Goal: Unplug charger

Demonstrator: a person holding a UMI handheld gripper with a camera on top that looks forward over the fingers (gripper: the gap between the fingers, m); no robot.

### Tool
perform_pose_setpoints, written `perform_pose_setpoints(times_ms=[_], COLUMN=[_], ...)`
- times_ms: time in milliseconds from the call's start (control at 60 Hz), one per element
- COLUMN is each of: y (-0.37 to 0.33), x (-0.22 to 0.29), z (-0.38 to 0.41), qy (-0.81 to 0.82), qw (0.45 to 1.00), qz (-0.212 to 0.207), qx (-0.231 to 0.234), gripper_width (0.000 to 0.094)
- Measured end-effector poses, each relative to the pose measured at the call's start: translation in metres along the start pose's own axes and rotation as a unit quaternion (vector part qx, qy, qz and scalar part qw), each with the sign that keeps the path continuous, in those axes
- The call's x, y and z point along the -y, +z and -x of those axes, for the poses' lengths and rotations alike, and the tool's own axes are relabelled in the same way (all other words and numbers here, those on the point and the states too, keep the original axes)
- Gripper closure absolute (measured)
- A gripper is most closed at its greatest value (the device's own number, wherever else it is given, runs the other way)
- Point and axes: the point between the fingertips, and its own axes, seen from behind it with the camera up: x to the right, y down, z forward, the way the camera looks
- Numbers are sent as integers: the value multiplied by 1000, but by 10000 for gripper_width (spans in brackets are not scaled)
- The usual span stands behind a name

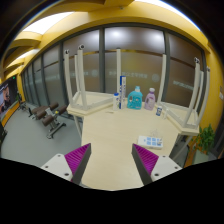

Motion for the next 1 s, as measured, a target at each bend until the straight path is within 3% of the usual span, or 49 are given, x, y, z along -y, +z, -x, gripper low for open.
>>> perform_pose_setpoints(times_ms=[200,317,533,700,850,1000], y=[57,92,158,213,283,345], x=[-15,-55,-142,-142,-117,-109], z=[1,-14,-137,-255,-322,-353], qy=[-1,15,34,45,51,70], qw=[1000,998,991,987,987,987], qz=[24,54,94,60,10,-1], qx=[-8,-17,-87,-145,-153,-148], gripper_width=[88,90,88,87,95,136])
